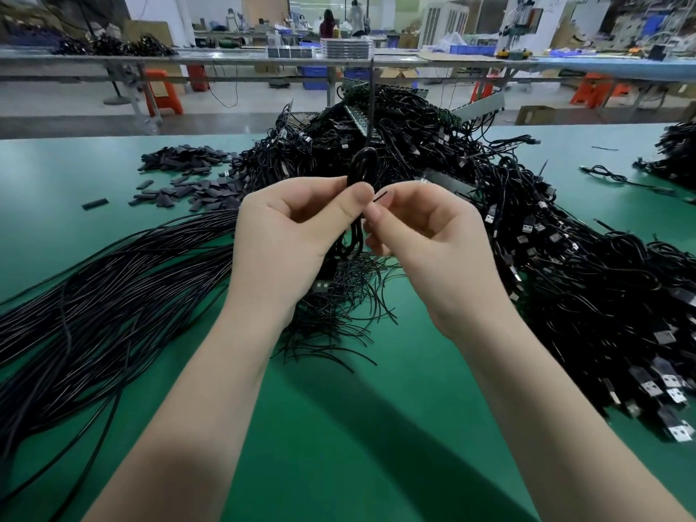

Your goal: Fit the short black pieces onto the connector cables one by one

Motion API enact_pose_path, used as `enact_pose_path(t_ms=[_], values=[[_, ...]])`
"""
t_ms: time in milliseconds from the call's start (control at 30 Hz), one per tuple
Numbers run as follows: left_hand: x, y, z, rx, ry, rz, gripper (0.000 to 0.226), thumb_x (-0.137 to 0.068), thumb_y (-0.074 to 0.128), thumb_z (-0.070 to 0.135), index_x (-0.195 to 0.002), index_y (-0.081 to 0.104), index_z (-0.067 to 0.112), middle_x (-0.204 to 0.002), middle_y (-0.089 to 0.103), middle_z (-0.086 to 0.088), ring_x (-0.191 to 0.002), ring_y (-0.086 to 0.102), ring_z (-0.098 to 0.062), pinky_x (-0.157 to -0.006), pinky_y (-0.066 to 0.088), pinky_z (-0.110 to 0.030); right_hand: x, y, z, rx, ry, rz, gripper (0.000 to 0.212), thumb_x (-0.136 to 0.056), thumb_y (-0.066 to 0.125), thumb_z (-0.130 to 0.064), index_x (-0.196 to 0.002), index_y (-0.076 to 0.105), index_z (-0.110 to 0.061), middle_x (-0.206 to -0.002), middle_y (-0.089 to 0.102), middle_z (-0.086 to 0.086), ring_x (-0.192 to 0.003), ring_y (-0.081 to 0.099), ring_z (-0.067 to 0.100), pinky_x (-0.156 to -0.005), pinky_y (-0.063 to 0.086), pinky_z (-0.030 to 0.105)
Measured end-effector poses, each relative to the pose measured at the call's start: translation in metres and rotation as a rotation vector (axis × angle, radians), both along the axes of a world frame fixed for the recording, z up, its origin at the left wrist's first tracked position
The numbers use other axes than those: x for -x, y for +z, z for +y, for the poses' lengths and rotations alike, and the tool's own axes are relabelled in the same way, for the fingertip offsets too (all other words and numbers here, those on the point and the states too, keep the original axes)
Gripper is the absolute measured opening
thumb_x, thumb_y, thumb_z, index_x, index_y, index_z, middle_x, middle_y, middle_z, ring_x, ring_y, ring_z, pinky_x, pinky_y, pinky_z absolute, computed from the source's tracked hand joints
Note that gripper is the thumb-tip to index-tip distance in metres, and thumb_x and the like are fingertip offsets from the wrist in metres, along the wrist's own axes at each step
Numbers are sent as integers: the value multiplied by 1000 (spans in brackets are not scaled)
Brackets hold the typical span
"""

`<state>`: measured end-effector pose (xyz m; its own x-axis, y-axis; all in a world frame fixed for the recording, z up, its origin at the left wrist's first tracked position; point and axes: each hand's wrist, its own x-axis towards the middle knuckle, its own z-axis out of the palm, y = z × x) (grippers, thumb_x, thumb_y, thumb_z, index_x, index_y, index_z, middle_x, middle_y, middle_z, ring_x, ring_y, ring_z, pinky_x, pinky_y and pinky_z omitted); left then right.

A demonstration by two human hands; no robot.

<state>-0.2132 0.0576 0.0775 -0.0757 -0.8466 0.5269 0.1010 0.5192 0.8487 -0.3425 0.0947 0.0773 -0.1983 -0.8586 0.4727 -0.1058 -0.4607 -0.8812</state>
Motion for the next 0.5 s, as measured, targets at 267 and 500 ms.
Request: enact_pose_path(t_ms=[267,500], values=[[-2,0,-5,-272,-48,-205,44,-90,59,51,-73,72,12,-66,64,-11,-67,60,-21,-73,50,-35,9,-16,-10,573,-451,781,8,-87,66,4,-90,73,2,-84,69,12,-77,64,30,-72,52,39],[-2,7,3,-212,-236,-245,37,-89,56,58,-89,76,26,-79,63,-8,-77,57,-20,-66,52,-37,9,-8,-8,457,-368,603,9,-87,68,-3,-92,75,-5,-84,69,5,-79,59,11,-74,45,16]])
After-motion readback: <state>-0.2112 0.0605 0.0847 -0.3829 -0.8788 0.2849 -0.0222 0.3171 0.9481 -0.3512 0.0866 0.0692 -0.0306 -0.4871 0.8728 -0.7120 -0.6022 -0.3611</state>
